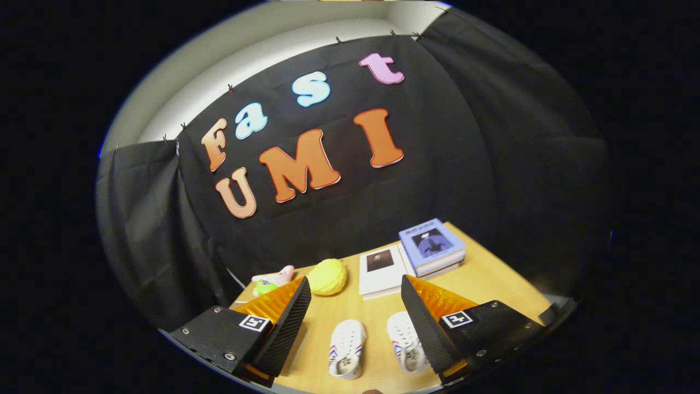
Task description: Open the storage box then place both shoes into the box .Put the left shoe in first, then the right shoe, with the right side of both shoes facing outward in a uniform manner.
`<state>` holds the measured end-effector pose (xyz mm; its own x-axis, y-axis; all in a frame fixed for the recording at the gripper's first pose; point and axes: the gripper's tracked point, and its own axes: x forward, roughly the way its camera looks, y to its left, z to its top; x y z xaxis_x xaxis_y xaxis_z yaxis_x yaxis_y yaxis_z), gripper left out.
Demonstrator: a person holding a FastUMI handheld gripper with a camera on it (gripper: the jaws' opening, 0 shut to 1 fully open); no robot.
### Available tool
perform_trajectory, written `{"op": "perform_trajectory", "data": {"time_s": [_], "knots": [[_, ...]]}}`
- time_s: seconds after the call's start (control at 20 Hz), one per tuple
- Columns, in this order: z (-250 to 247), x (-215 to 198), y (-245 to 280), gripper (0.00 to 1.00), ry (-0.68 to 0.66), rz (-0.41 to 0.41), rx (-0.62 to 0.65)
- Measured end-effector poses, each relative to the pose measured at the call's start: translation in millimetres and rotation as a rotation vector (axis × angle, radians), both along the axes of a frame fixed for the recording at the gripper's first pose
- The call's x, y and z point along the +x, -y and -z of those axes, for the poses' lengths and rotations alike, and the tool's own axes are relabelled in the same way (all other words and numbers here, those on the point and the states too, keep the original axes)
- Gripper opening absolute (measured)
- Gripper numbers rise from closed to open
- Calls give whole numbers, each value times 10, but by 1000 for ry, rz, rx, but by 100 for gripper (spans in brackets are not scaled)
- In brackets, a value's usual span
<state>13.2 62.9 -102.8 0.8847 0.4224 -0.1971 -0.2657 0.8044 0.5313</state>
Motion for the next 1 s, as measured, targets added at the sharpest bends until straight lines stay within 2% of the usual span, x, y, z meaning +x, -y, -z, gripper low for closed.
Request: {"op": "perform_trajectory", "data": {"time_s": [0.4,0.6,0.85,1.0], "knots": [[555,-331,-1307,98,-301,-408,372],[783,-443,-1799,98,-433,-550,511],[976,-574,-2282,98,-557,-688,632],[1139,-616,-2528,98,-598,-736,618]]}}
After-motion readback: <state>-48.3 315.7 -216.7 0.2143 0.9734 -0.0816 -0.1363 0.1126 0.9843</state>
